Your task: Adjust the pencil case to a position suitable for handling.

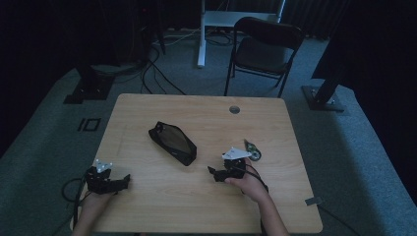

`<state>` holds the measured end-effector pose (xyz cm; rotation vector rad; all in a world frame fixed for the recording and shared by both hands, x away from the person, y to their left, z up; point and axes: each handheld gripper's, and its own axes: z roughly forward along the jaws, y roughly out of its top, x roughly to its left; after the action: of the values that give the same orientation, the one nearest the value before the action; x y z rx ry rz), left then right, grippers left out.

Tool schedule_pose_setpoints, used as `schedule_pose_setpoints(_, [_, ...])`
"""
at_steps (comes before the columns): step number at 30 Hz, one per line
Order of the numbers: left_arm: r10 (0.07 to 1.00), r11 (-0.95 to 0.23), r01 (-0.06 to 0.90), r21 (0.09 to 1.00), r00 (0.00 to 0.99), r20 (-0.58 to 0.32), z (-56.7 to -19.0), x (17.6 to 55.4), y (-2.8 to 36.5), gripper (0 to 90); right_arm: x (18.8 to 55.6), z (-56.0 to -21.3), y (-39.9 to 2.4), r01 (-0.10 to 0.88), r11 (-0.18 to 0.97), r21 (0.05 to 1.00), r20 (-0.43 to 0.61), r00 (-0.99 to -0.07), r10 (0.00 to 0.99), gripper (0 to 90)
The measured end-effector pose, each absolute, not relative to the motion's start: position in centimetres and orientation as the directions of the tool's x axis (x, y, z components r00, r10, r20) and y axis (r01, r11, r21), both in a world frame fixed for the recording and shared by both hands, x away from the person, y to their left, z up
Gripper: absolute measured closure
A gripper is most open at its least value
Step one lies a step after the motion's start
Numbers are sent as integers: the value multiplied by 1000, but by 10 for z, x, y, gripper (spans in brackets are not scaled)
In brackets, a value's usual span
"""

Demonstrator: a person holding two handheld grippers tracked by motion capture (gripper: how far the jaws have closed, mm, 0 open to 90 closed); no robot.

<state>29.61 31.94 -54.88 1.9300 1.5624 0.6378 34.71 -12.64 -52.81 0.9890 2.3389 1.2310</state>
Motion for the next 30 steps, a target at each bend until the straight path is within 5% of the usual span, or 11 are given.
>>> schedule_pose_setpoints(30, [979, -156, 707, 689, 204, 11, -549, 296, 319, 7, 360, -518, -68, 361, 376, 854, 42, -766, 641, 260])
